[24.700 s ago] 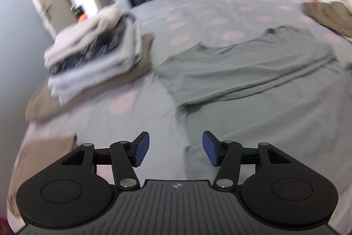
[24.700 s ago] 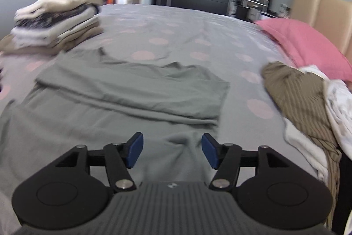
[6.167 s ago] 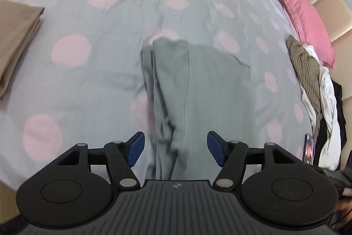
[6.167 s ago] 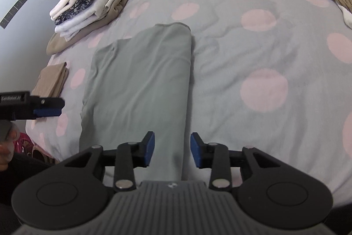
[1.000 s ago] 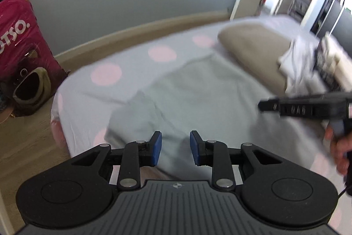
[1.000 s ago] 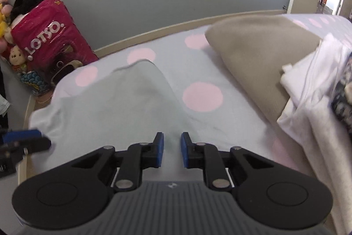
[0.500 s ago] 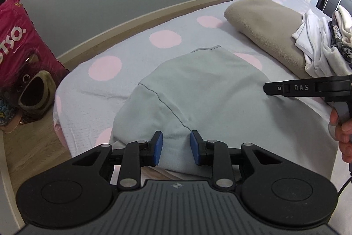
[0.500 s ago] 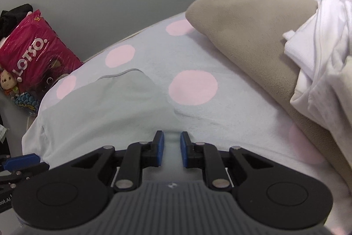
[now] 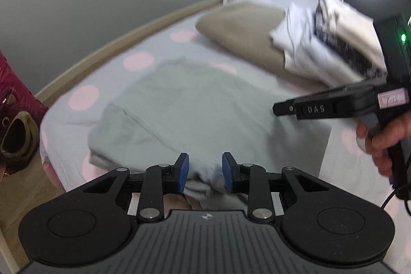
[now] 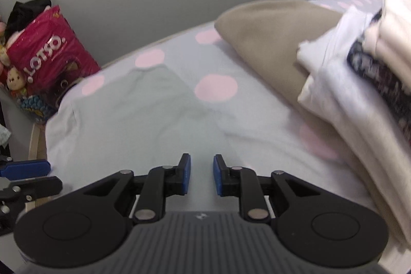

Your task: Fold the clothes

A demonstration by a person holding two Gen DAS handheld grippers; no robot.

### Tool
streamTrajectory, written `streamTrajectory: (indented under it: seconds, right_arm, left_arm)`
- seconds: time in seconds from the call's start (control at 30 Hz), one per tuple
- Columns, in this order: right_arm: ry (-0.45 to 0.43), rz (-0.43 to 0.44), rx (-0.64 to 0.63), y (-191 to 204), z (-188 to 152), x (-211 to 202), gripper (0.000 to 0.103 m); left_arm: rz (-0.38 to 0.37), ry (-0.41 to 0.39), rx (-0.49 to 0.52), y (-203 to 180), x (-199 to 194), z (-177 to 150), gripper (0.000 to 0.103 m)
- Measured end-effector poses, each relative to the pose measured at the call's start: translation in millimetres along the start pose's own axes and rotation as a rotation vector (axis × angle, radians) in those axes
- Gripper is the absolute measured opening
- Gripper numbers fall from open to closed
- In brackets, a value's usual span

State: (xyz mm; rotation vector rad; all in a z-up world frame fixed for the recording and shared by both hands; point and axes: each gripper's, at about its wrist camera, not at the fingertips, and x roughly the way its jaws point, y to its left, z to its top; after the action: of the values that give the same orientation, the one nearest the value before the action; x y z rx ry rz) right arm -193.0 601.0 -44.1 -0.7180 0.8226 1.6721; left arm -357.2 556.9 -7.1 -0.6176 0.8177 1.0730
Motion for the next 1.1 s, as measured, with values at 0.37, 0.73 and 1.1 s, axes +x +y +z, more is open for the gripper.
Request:
streamTrajectory:
  seconds: [0.37,0.73,1.1]
  right_arm:
    - [0.017,-0.015,0.013,3.8,-15.3,7.7,0.023]
    - [-0.159,-0.037,0.098,18.0,-53.9,-71.8,0.052]
    - [-0.295,-0.126,0.120,40.0,-126.9,-139.7,0.068]
  left_arm:
    - [0.027,0.092,0.022,2.7,24.1,-5.8,0.030]
    - [0.049,-0.050,0.061,-15.2,-11.2,-16.0,0.044]
    - [0.082,-0.205,-0.006,-38.0,-54.3,-45.3,0.063]
